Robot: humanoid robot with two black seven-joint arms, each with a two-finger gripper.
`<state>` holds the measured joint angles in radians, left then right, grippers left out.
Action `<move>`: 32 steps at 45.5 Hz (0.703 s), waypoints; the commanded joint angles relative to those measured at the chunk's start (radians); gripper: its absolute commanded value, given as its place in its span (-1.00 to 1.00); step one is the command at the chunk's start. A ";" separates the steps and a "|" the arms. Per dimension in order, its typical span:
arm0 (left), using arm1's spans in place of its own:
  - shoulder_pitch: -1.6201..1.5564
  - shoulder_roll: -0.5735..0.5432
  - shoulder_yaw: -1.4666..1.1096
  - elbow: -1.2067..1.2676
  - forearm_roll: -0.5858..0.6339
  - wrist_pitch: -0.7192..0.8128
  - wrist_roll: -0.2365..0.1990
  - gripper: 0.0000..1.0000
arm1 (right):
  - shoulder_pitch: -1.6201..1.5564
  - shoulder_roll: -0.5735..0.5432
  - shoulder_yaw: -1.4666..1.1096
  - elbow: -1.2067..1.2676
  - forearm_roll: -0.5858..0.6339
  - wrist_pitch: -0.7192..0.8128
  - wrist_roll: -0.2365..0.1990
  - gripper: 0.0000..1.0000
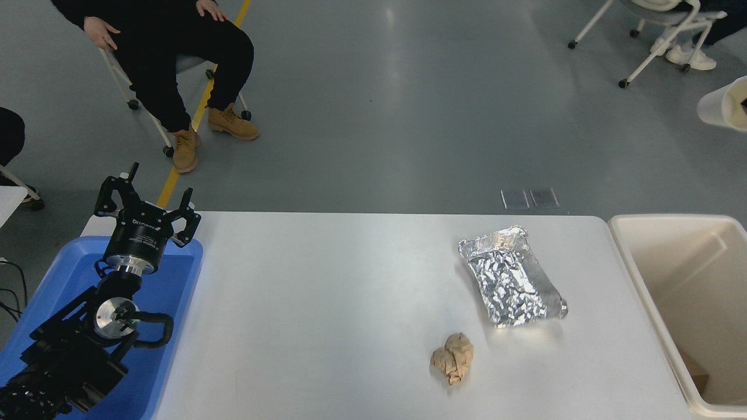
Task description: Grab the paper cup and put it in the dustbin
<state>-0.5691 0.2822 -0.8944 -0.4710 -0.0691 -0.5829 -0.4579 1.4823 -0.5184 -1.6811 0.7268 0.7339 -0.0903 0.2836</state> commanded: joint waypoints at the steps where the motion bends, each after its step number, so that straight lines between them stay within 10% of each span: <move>1: 0.000 0.000 0.000 0.000 0.000 0.000 0.001 0.98 | -0.324 -0.023 0.101 -0.170 0.174 -0.111 -0.007 -1.00; 32: 0.000 0.000 0.000 0.000 0.000 0.000 -0.001 0.98 | -0.771 0.035 0.592 -0.276 0.174 -0.256 -0.006 -1.00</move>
<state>-0.5690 0.2822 -0.8944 -0.4709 -0.0690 -0.5829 -0.4572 0.8235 -0.5153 -1.2074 0.4754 0.9075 -0.3186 0.2773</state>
